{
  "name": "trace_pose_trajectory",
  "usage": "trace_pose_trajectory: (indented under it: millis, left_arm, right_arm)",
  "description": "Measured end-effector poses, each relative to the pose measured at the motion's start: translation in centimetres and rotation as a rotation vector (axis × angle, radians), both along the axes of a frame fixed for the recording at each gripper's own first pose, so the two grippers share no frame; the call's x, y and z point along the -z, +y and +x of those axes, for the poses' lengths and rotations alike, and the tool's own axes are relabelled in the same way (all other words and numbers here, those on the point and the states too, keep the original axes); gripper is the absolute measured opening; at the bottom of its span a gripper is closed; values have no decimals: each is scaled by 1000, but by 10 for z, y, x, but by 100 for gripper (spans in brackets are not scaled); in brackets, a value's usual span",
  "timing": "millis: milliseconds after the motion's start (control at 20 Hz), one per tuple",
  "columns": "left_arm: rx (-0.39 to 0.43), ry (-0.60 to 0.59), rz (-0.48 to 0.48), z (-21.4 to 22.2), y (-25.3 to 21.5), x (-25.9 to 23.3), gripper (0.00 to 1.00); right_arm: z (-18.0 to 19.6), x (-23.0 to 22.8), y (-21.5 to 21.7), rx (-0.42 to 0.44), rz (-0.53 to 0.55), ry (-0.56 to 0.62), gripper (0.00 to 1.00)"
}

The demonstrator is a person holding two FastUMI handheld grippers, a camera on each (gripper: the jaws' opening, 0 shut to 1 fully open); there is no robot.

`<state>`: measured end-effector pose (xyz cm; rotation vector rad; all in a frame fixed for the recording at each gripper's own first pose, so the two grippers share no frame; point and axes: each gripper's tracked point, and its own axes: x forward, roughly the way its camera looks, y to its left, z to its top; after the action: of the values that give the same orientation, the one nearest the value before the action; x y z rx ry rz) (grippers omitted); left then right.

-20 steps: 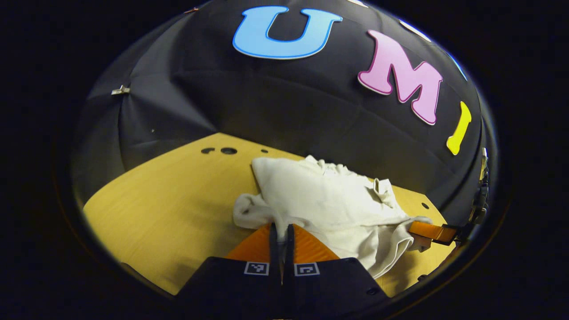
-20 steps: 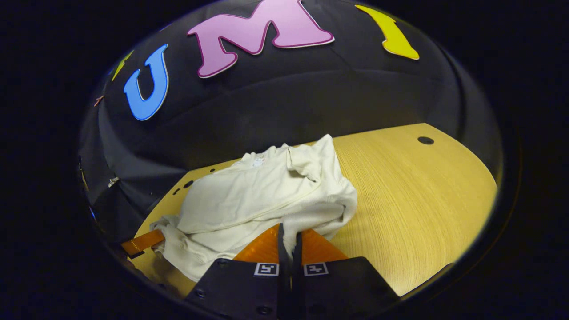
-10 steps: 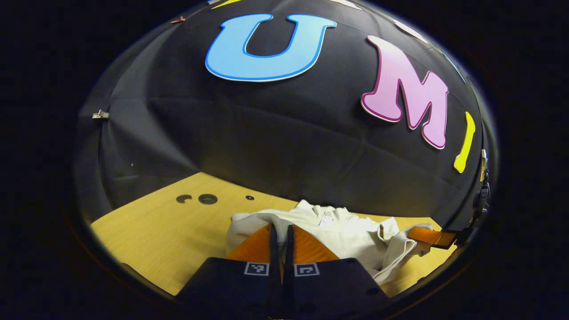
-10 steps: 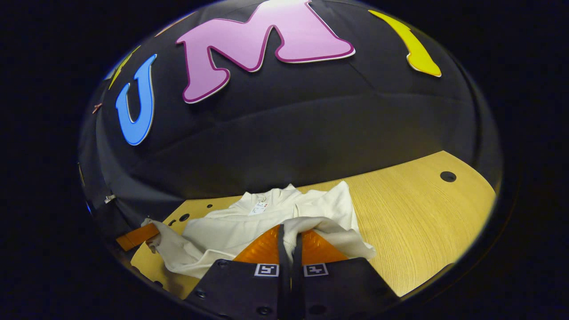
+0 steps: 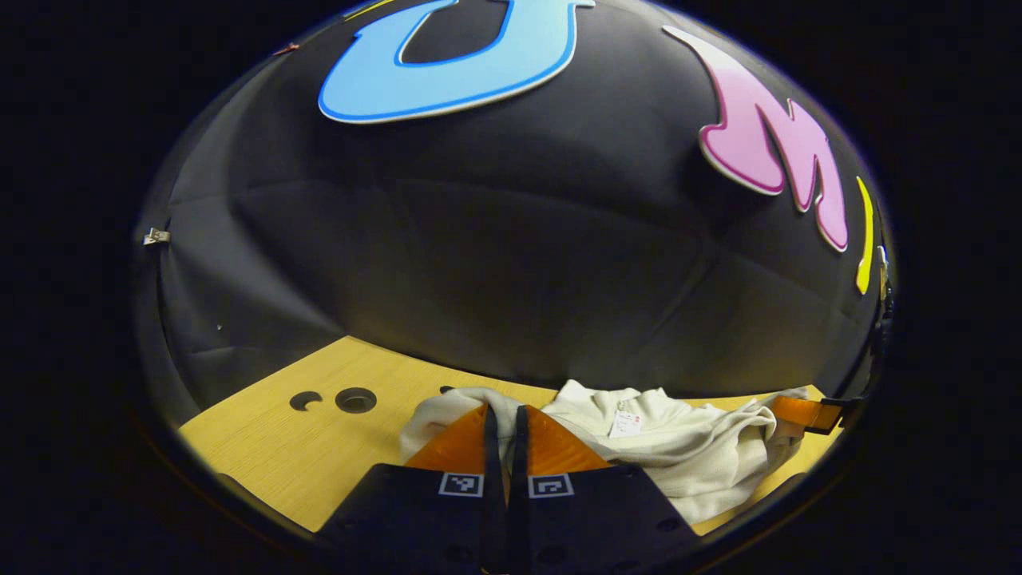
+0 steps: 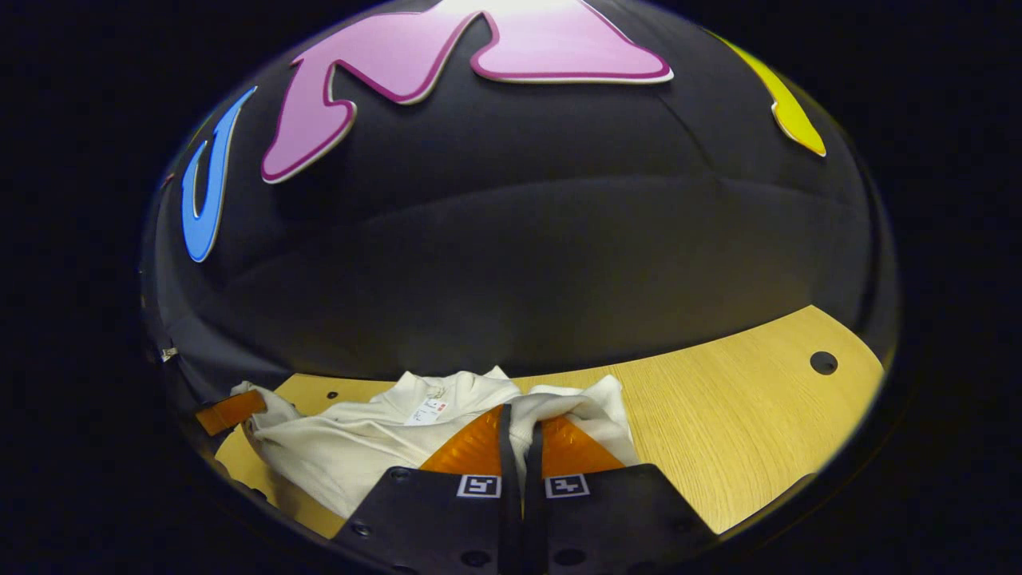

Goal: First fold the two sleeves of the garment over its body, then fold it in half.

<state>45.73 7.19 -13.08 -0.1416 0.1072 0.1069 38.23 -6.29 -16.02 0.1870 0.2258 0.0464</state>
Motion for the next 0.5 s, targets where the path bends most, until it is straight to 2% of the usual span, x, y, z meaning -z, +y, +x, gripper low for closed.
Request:
trace_pose_trajectory:
  millis: [200,250,300,350,400,450,500]
  left_arm:
    - [7,50,53,35,4,19,6]
    - [8,41,56,41,2,19,1]
    - [9,32,60,45,1,18,12]
    - [6,37,74,46,1,20,11]
    - [12,44,88,49,0,24,24]
    - [14,51,102,49,-3,25,27]
    - [10,57,116,49,-4,26,39]
  right_arm:
    - [25,14,-3,20,-6,30,7]
    - [27,15,-3,24,-8,31,12]
    - [27,17,-3,24,-9,31,15]
    - [27,20,-1,20,-10,35,16]
    - [25,20,1,9,-13,38,21]
    - [23,21,4,-8,-15,38,29]
    - [20,22,9,-26,-12,40,46]
